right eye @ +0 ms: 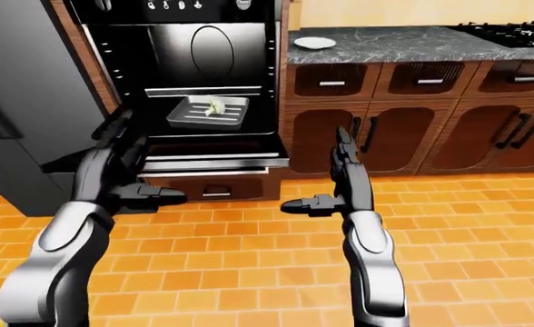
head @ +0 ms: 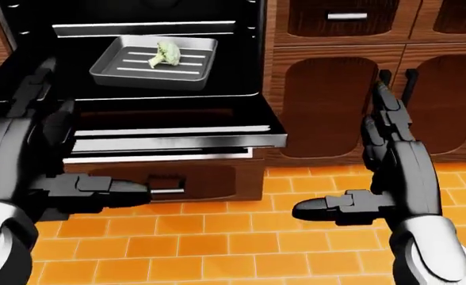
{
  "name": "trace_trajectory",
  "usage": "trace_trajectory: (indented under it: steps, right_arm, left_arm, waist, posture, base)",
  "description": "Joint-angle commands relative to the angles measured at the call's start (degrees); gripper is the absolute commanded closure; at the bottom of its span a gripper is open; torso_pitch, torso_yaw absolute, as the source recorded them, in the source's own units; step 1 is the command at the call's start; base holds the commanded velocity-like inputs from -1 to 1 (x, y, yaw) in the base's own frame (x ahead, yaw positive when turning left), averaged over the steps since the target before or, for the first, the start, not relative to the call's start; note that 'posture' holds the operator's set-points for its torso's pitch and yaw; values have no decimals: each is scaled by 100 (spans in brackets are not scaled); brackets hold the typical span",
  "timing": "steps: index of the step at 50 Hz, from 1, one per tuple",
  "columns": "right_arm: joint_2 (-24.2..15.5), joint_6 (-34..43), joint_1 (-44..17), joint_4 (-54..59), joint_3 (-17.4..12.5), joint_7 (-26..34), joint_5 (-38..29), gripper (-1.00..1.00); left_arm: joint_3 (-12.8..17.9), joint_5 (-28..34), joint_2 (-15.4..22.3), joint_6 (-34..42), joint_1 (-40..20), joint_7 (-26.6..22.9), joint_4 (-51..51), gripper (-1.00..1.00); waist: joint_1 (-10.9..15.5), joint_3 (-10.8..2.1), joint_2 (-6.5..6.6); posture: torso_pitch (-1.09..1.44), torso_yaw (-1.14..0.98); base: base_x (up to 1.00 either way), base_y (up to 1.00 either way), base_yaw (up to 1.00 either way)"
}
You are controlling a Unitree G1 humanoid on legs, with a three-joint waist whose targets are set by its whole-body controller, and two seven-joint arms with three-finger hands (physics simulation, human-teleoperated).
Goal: Pick the broccoli from the oven and place it on the plate on the counter.
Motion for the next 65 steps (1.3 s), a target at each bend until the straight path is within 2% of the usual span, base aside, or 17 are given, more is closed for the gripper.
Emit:
trace_trajectory:
  steps: [1,5,9,15,22,27,28,30,37,39,40,43,46,49,50,53,65]
  right_arm:
    - [-33,-24,-143,-305,-7,0,-2,-100]
    - [-55,10,-235,-285,-28,7,-16,-100]
    - [-74,158,-284,-424,-40,1,3,-100]
    - [-125,420,-339,-666,-100,13,67,-100]
    - [-200,568,-424,-764,-173,17,143,-100]
    - [-247,719,-454,-959,-203,20,181,-100]
    - [-261,744,-473,-980,-205,26,177,-100]
    - [-277,760,-526,-951,-231,30,195,-100]
    - [-315,969,-581,-1172,-230,49,220,-100]
    - [-309,949,-582,-1162,-212,58,203,-100]
    - [-301,903,-593,-1108,-208,77,208,-100]
    - [-301,939,-611,-1143,-212,97,232,-100]
    - [-315,923,-630,-1156,-197,123,235,-100]
    - [-301,1051,-632,-1199,-216,133,267,-100]
    - [-312,1108,-603,-1295,-198,205,318,-100]
    - [-335,1222,-653,-1363,-214,253,396,-100]
    - [-475,1533,-985,-1452,-100,540,158,-100]
  left_arm:
    - [43,-58,72,-4,-188,-21,-154,-100]
    - [64,-101,135,202,-339,-36,-238,-100]
    - [106,-142,137,187,-276,-39,-271,-100]
    - [192,-285,177,350,-376,100,-427,-100]
    - [239,-397,226,539,-482,211,-607,-100]
    - [324,-552,315,850,-653,281,-780,-100]
    - [338,-581,334,887,-676,289,-806,-100]
    - [356,-613,371,927,-720,301,-805,-100]
    - [564,-866,537,1225,-898,376,-966,-100]
    - [588,-913,565,1226,-896,394,-968,-100]
    - [590,-936,579,1208,-887,404,-958,-100]
    - [641,-1020,601,1210,-863,435,-977,-100]
    - [620,-1047,624,1139,-820,461,-938,-100]
    - [586,-1064,632,1128,-809,482,-939,-100]
    - [589,-1071,640,1143,-815,485,-945,-100]
    - [597,-1084,671,1177,-845,480,-938,-100]
    - [659,-1181,753,1362,-956,499,-967,-100]
  waist:
    - [4,-89,-17]
    - [-4,-99,64]
    - [-31,-104,516]
    - [-30,-195,565]
    - [-58,-94,223]
    - [-232,-235,-394]
    - [-260,-285,-169]
    - [-297,-172,-372]
    - [-159,-30,91]
    - [27,-192,587]
    - [-41,-59,296]
    - [43,-306,428]
    - [112,-175,205]
    - [-12,-355,-633]
    - [-38,-78,-144]
    - [85,-196,-420]
    - [177,-130,-158]
  posture:
    - [0,0]
    - [0,0]
    - [0,0]
    - [0,0]
    - [0,0]
    - [0,0]
    - [0,0]
    - [0,0]
    - [0,0]
    - [0,0]
    - [0,0]
    - [0,0]
    - [0,0]
    - [0,0]
    - [0,0]
    - [0,0]
    - [0,0]
  base:
    - [41,-16,0]
    - [42,-22,0]
    - [47,-26,0]
    - [34,-70,0]
    - [16,-88,0]
    - [0,-89,0]
    - [0,-91,0]
    - [0,-90,0]
    - [0,-90,0]
    - [0,-91,0]
    - [0,-90,0]
    - [0,-79,0]
    - [0,-79,0]
    - [0,-67,0]
    - [0,0,0]
    - [0,0,64]
    - [0,0,100]
